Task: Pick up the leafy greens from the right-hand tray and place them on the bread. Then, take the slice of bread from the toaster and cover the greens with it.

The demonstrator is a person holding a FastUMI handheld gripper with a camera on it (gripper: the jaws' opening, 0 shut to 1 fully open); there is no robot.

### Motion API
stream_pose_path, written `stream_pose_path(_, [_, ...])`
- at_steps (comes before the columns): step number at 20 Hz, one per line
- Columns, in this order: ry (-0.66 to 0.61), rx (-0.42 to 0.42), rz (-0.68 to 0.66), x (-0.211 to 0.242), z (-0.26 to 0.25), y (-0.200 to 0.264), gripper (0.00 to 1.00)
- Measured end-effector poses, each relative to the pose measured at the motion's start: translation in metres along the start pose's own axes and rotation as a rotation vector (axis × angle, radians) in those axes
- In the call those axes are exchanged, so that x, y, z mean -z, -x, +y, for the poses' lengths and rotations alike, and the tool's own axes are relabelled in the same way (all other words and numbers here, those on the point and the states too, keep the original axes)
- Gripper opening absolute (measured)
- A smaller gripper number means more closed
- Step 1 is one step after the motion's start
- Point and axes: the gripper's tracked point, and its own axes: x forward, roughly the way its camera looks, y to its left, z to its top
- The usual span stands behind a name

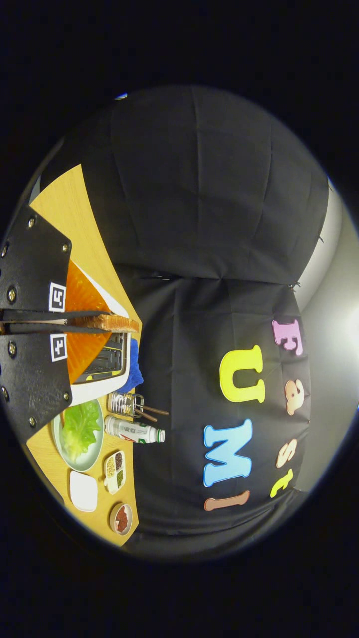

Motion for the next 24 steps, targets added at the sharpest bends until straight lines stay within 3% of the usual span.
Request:
stream_pose_path(10, [-0.074, -0.029, 0.006, -0.012, -0.003, 0.005, 0.02])
stream_pose_path(20, [-0.130, -0.035, -0.082, -0.081, -0.018, 0.024, 0.02])
stream_pose_path(24, [-0.160, -0.014, -0.122, -0.106, -0.047, 0.038, 0.02])
